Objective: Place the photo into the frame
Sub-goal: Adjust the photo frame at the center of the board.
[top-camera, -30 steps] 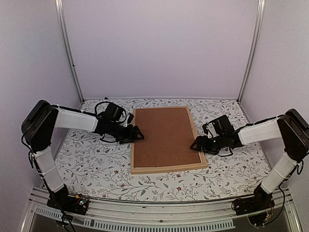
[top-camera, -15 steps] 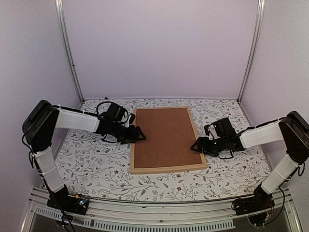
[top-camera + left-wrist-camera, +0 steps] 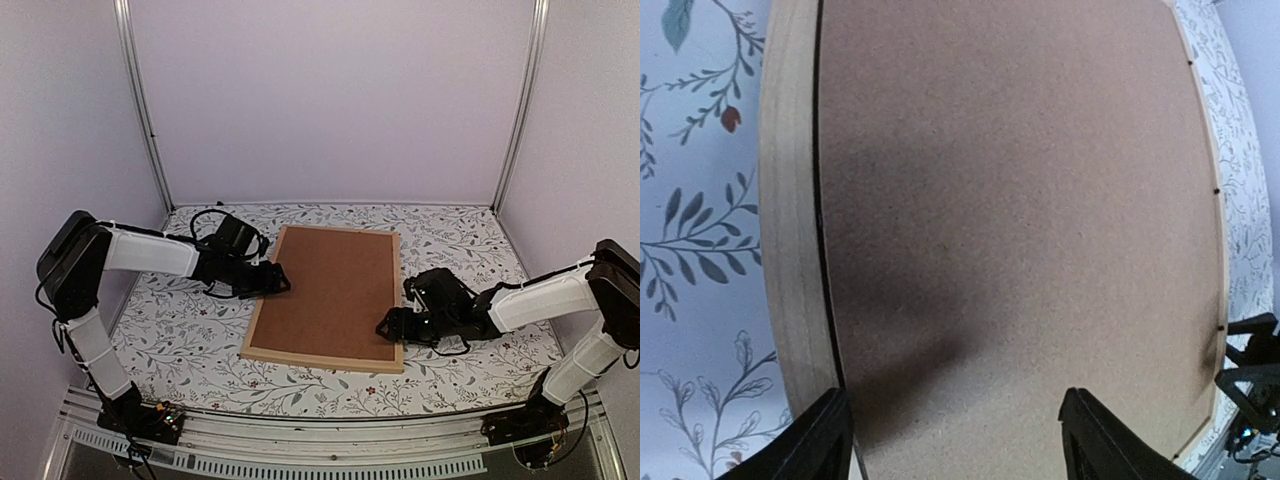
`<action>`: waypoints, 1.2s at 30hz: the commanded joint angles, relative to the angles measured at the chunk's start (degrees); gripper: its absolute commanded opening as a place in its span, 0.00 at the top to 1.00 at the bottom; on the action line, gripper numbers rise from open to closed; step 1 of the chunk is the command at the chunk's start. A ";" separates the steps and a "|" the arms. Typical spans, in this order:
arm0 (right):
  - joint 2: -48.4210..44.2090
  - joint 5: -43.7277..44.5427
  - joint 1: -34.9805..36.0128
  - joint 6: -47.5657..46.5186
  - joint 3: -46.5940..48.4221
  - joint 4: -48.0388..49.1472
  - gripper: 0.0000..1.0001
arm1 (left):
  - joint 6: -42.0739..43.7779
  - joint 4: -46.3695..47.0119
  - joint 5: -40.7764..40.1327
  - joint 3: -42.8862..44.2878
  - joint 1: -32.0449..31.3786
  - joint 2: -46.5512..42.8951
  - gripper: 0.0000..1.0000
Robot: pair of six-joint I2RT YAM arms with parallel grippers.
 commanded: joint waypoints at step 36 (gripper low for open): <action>27.35 -9.12 -24.17 -35.08 46.44 -13.81 0.01 | -3.55 -12.30 -6.90 -22.09 2.75 -27.56 0.06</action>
